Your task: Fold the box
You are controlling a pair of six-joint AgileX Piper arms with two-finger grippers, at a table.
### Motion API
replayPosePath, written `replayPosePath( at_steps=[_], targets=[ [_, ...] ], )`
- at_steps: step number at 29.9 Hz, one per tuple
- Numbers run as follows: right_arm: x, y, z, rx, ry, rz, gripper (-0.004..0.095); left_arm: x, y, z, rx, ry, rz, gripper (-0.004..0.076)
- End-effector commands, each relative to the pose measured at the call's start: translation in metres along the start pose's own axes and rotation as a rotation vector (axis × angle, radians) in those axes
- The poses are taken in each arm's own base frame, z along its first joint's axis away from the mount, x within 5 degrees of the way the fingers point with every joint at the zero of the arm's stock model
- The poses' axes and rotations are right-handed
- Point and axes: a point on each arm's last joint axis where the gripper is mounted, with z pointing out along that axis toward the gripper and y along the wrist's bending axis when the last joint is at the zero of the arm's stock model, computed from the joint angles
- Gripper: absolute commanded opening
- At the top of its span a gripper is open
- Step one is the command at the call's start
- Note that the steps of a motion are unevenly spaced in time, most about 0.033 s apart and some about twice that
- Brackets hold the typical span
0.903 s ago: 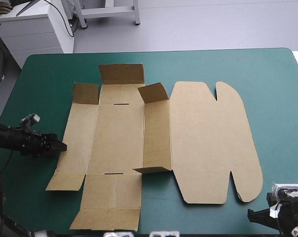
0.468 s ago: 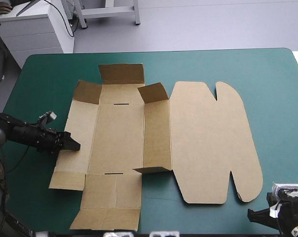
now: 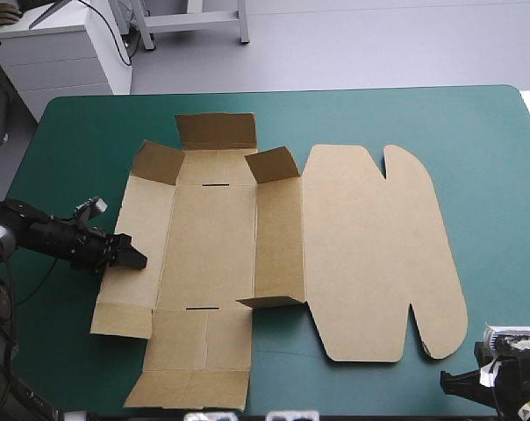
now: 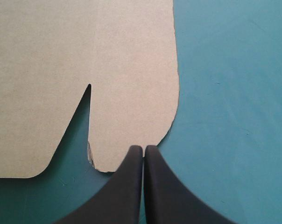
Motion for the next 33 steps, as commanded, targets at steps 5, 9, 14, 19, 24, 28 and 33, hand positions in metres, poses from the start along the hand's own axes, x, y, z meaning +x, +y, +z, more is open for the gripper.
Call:
replayPosePath(
  at_steps=[5,9,14,19,24,28,33],
  targets=[
    [-0.011,0.0,-0.005,0.006,-0.073,-0.001,-0.0004,0.0,-0.017,-0.005,0.095,0.005,-0.009,0.0118],
    [-0.011,0.0,-0.005,0.006,-0.073,-0.001,-0.0004,0.0,-0.015,-0.005,0.079,0.006,-0.005,-0.0006],
    [-0.011,0.0,-0.005,0.006,-0.073,-0.001,-0.0004,-0.008,-0.018,-0.012,0.065,-0.021,0.022,-0.0008],
    [-0.011,0.0,-0.005,0.006,-0.073,-0.001,-0.0005,-0.027,-0.037,-0.03,0.02,-0.086,0.124,-0.0008],
    [-0.011,0.0,-0.005,0.006,-0.073,-0.001,-0.0004,-0.051,-0.071,-0.041,-0.036,-0.132,0.285,-0.0008],
    [-0.011,0.0,-0.005,0.006,-0.073,-0.001,-0.0004,-0.064,-0.102,-0.041,-0.2,-0.068,0.497,-0.0008],
    [-0.011,0.0,-0.005,0.006,-0.073,-0.001,-0.0004,-0.079,-0.149,-0.036,-0.426,-0.038,0.779,-0.0008]
  ],
)
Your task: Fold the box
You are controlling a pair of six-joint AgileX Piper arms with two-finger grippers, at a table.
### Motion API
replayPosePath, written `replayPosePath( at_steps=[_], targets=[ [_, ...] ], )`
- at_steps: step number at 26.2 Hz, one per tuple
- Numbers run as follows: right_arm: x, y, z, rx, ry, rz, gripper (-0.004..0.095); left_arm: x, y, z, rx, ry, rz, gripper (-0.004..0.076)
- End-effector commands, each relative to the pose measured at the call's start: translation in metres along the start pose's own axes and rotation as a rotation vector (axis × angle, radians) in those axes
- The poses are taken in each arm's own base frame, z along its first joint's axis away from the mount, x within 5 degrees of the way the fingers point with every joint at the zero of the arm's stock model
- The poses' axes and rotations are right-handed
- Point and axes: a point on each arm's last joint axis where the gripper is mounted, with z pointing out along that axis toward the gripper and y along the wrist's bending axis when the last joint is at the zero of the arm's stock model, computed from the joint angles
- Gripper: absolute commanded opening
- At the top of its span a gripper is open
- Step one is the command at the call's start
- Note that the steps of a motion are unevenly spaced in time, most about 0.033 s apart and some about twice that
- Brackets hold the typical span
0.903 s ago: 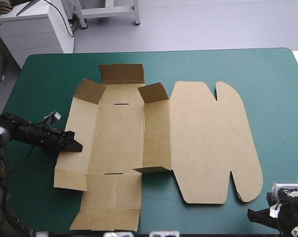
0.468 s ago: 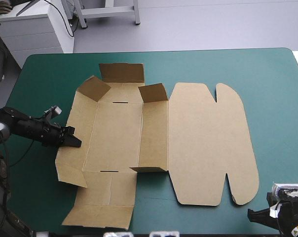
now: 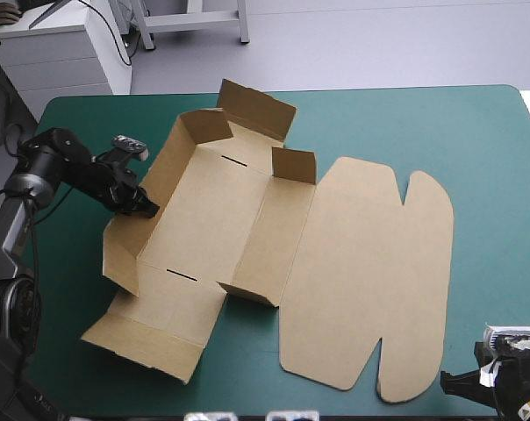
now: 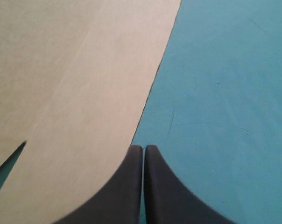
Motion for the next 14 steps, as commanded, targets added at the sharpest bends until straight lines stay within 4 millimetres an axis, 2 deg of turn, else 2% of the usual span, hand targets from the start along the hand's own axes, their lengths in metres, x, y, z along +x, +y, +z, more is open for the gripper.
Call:
replayPosePath(
  at_steps=[1,9,14],
  targets=[
    [-0.011,0.0,-0.005,0.006,-0.073,-0.001,-0.0004,-0.03,-0.032,-0.03,-0.144,-0.053,0.203,-0.0008],
    [-0.011,0.0,-0.005,0.006,-0.073,-0.001,-0.0004,-0.076,-0.082,-0.045,-0.272,-0.186,0.47,-0.0008],
    [-0.011,-0.001,-0.005,0.008,-0.073,-0.004,-0.0004,-0.097,-0.128,-0.038,-0.391,-0.224,0.714,-0.0008]
  ],
)
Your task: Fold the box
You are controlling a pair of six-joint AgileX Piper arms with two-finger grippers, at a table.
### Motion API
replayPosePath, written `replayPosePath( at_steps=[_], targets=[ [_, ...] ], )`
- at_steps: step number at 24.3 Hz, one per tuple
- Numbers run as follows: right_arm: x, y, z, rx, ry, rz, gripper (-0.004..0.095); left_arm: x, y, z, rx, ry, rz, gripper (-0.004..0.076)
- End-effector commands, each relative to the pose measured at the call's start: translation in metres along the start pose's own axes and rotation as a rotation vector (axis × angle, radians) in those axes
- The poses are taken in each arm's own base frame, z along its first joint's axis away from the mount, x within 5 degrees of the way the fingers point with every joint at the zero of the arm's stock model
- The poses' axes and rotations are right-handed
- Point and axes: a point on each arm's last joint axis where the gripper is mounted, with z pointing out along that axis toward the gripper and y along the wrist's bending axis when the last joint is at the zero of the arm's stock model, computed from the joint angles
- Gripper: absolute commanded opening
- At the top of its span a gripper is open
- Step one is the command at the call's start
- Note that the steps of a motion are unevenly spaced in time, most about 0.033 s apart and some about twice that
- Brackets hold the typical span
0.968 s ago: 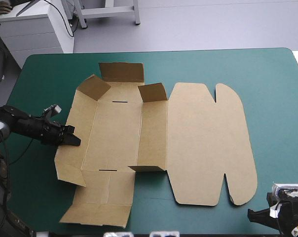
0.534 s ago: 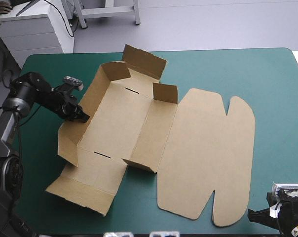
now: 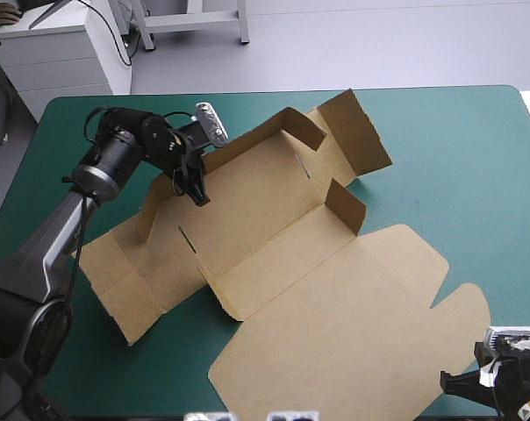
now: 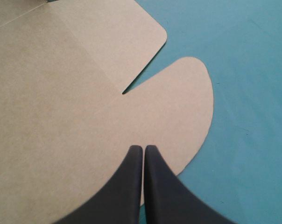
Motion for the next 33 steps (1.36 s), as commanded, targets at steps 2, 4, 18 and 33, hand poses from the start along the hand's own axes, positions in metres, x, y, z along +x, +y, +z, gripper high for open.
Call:
replayPosePath(
  at_steps=[2,4,18,33],
  targets=[
    [-0.011,-0.001,-0.005,0.009,-0.073,-0.005,-0.0004,-0.05,-0.024,-0.034,-0.182,-0.162,0.226,-0.0008],
    [-0.011,-0.001,-0.005,0.009,-0.073,-0.005,-0.0004,-0.066,-0.039,-0.036,-0.212,-0.211,0.292,-0.0008],
    [-0.011,-0.001,-0.005,0.009,-0.073,-0.007,-0.0004,-0.13,-0.132,-0.057,-0.295,-0.373,0.659,-0.0008],
    [-0.011,-0.001,-0.005,0.009,-0.073,-0.011,-0.0004,-0.144,-0.14,-0.035,-0.393,-0.391,0.665,-0.0008]
  ],
)
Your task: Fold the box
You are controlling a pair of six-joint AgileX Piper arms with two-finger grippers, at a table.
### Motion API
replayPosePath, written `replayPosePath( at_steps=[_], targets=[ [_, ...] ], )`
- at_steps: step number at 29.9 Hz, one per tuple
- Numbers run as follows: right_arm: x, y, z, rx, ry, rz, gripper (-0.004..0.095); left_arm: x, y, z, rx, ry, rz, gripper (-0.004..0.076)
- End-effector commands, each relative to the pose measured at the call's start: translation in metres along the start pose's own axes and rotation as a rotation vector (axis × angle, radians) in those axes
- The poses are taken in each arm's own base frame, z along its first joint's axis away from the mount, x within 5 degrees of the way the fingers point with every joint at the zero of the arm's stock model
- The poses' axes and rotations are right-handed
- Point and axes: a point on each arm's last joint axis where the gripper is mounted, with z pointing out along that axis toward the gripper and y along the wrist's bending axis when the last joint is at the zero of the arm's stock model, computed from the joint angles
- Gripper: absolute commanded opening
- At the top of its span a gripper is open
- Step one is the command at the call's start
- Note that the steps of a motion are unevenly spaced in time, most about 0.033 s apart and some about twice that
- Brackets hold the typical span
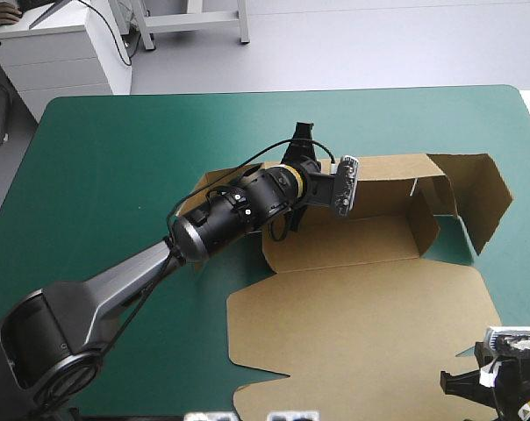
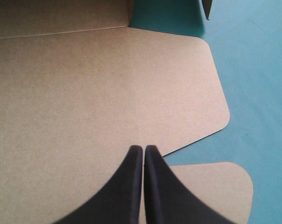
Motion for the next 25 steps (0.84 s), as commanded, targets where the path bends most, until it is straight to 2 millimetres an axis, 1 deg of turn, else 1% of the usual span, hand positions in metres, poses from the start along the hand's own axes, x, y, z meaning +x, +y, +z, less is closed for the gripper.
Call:
replayPosePath(
  at_steps=[1,4,7,10,13,18,22,25],
  targets=[
    [-0.011,-0.001,-0.005,0.009,-0.073,-0.011,-0.0004,-0.01,0.016,-0.016,-0.144,-0.052,-0.04,-0.0008],
    [-0.012,-0.001,-0.004,0.009,-0.071,-0.011,-0.0004,-0.016,0.013,-0.015,-0.232,-0.005,-0.024,-0.0008],
    [-0.016,-0.002,-0.005,0.02,-0.075,-0.016,-0.0004,-0.027,0.004,-0.016,-0.291,0.006,-0.013,-0.0008],
    [-0.028,-0.004,-0.01,0.047,-0.109,-0.023,-0.0004,-0.037,-0.006,-0.017,-0.332,-0.001,0.009,-0.0008],
    [-0.044,-0.007,-0.015,0.076,-0.15,-0.007,-0.0004,-0.043,-0.016,-0.017,-0.373,0.009,-0.007,-0.0008],
    [-0.081,-0.01,-0.025,0.084,-0.244,0.045,-0.0004,-0.041,-0.03,-0.012,-0.42,0.045,-0.004,-0.0008],
    [-0.12,-0.012,-0.026,0.085,-0.317,0.049,-0.0004,-0.035,-0.04,-0.007,-0.401,0.091,0.006,-0.0008],
    [-0.154,-0.014,-0.021,0.085,-0.338,0.05,-0.0004,-0.034,-0.04,-0.006,-0.402,0.103,0.004,-0.0008]
  ],
)
